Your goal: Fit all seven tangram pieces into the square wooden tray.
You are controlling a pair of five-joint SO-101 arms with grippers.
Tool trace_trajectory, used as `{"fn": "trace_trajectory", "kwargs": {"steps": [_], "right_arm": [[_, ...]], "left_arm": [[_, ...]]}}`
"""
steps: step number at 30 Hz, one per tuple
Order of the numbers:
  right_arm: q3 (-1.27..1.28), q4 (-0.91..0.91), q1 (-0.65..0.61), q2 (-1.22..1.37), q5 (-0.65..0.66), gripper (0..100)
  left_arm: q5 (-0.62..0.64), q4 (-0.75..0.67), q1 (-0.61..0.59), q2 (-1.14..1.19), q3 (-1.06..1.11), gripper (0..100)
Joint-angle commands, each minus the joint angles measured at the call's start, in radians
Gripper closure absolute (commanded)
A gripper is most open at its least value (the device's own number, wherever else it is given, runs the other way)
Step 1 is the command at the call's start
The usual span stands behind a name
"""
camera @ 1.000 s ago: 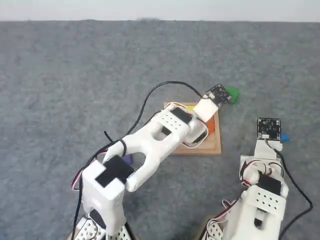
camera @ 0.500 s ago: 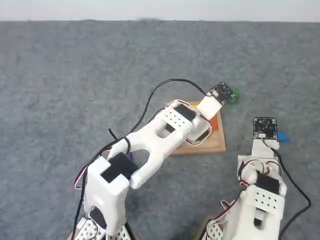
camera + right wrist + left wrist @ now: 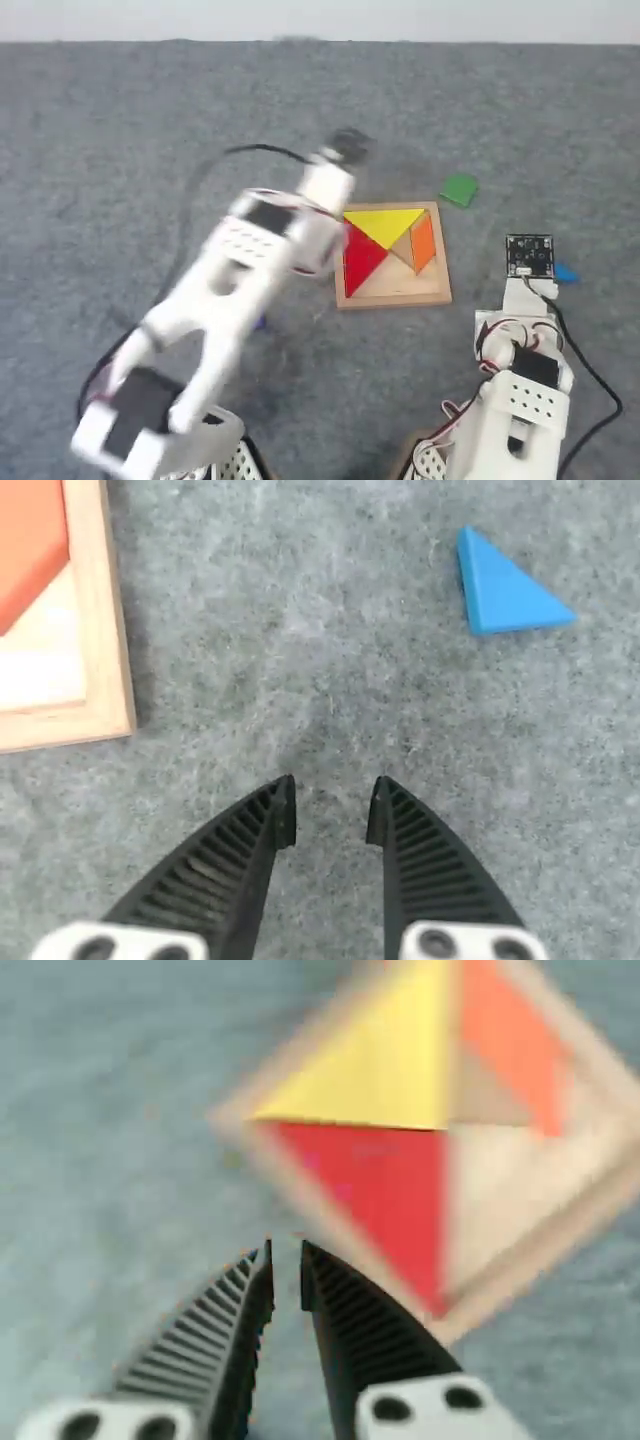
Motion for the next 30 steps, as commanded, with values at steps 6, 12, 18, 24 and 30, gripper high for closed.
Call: {"fn": "trace_trajectory", "kwargs": {"steps": [6,12,18,24,30], "right_arm": [[-0.002,-0.022,-0.01,-0.021,0.017,86.2],[-0.014,-0.021,-0.008,-0.013,0.028,85.9],[-0.226,0.105,-0.044,0.067,0.072,85.9],[-0.674,0.214,-0.225,0.429,0.158,85.8],[-1.203,0.381,-0.305,0.94,0.204,74.7]], "left_arm": [[0.064,0.196,-0.342,-0.18,0.153,86],[0.153,0.089,-0.351,-0.181,0.185,81],[0.206,-0.152,-0.476,-0.18,0.308,80],[0.137,-0.275,-0.621,-0.172,0.325,80],[0.137,-0.275,-0.66,-0.057,0.26,80]]}}
